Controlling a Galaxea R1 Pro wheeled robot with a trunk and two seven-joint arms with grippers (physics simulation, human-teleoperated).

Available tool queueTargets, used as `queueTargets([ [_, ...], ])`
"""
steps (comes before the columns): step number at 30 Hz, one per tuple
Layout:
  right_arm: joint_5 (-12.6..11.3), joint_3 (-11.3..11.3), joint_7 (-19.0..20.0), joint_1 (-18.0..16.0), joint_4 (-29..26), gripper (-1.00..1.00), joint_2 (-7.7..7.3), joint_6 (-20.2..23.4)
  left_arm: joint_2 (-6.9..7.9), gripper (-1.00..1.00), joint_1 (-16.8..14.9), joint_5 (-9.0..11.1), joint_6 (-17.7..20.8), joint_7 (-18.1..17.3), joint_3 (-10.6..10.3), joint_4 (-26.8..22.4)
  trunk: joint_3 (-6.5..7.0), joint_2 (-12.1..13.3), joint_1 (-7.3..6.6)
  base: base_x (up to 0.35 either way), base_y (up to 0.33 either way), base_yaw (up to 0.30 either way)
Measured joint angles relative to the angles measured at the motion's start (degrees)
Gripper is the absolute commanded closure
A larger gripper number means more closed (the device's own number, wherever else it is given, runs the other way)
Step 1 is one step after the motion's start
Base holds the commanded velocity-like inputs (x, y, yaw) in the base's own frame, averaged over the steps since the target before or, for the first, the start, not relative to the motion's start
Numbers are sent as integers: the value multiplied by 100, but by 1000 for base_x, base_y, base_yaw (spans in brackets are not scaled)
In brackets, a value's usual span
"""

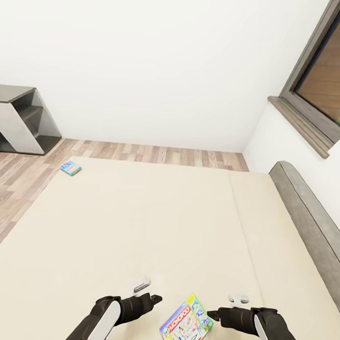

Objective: Put all the toys in the child's room - the three board games (two on the bed and one on the table), the two jigsaw puzzles on the table, and the tennis ball on the table - inside the toy box on the table in the child's room.

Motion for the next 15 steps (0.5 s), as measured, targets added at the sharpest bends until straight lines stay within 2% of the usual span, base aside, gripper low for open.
queueTargets([
  [10,1,-8,-116,-295,160,-100,-15,24,-6,-100,-45,-1,-159,1,-110,-7,-94,0,0,0,0,0],
  [15,0,-67,-149,-426,231,-100,-93,31,-2,-100,-160,6,-198,-12,-120,-35,-141,0,0,0,0,0],
])
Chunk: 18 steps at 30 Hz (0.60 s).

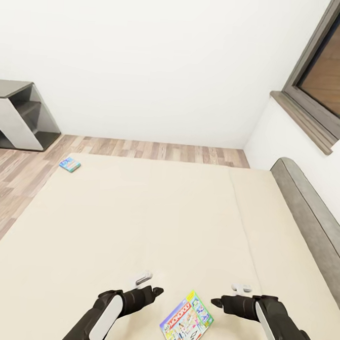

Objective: Put all the toys in the child's room - the three board games (two on the bed and one on the table), the two jigsaw puzzles on the table, and the tennis ball on the table - inside the toy box on the table in the child's room.

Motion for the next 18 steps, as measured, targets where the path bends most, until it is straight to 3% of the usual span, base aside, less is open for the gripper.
queueTargets([
  [4,-1,-97,-12,-54,30,-100,-56,3,6,-100,-74,23,-17,-125,-15,-51,-38,0,0,0,0,0],
  [9,2,-157,-1,-76,-4,-100,-104,10,20,-100,-34,11,-27,-737,-30,-293,-85,0,0,0,0,0],
  [18,4,-181,10,-82,-31,-100,-122,14,28,-100,122,0,-39,-1269,-40,-500,-169,0,0,0,0,0],
])
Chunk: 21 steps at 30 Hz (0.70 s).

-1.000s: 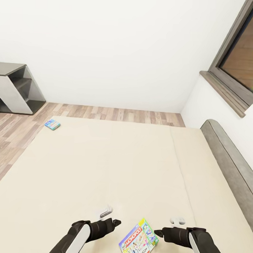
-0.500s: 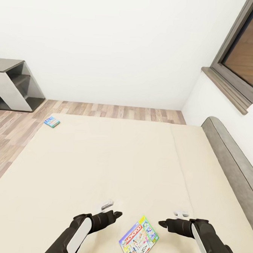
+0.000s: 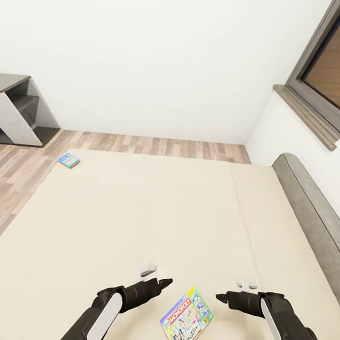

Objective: Put all the toys in the child's room - the three board games (two on the bed and one on the table), the two jigsaw puzzles on the table, and the tennis ball on the table - inside the toy box on the table in the child's room.

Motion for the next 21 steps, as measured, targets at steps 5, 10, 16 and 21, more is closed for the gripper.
queueTargets([
  [5,-5,-3,8,-1,-3,-100,3,0,1,-100,32,-1,-3,-114,-40,-28,-47,0,0,0,0,0],
  [10,-10,-5,16,-1,0,-100,9,0,3,-100,52,-2,-5,-196,-94,-46,-94,0,0,0,0,0],
  [16,-7,3,24,-2,7,-100,21,1,8,-100,86,-3,-6,-244,-123,-54,-150,0,0,0,0,0],
  [21,-5,34,26,3,9,-100,30,1,12,-100,114,-3,-6,-307,-130,-56,-197,0,0,0,0,0],
])
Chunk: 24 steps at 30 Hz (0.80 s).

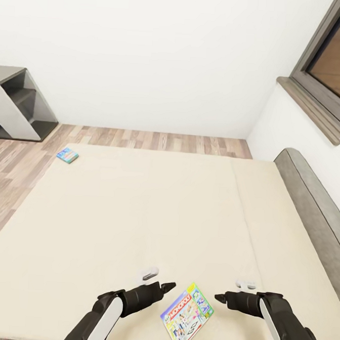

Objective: Put all the toys in the child's room - the three board games (two on the bed and one on the table), the two jigsaw puzzles on the table, and the tennis ball on the table - inside the toy box on the table in the child's room.

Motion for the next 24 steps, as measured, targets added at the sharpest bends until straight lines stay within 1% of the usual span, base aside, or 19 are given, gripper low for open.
queueTargets([
  [1,0,0,0,0,0,-100,0,0,0,-100,0,0,0,-1,0,0,-9,0,0,0,0,0],
  [5,-1,27,1,16,1,-100,11,0,35,-100,18,-13,-2,-212,1,4,-47,0,0,0,0,0],
  [11,-2,40,2,25,2,-100,15,0,81,-100,26,-15,0,-349,18,11,-103,0,0,0,0,0],
  [17,-2,43,2,27,2,-100,17,0,99,-100,29,-21,2,-404,29,13,-156,0,0,0,0,0],
  [24,-1,13,-6,28,9,-100,24,-13,108,-100,31,-23,4,-426,35,18,-184,0,0,0,0,0],
])
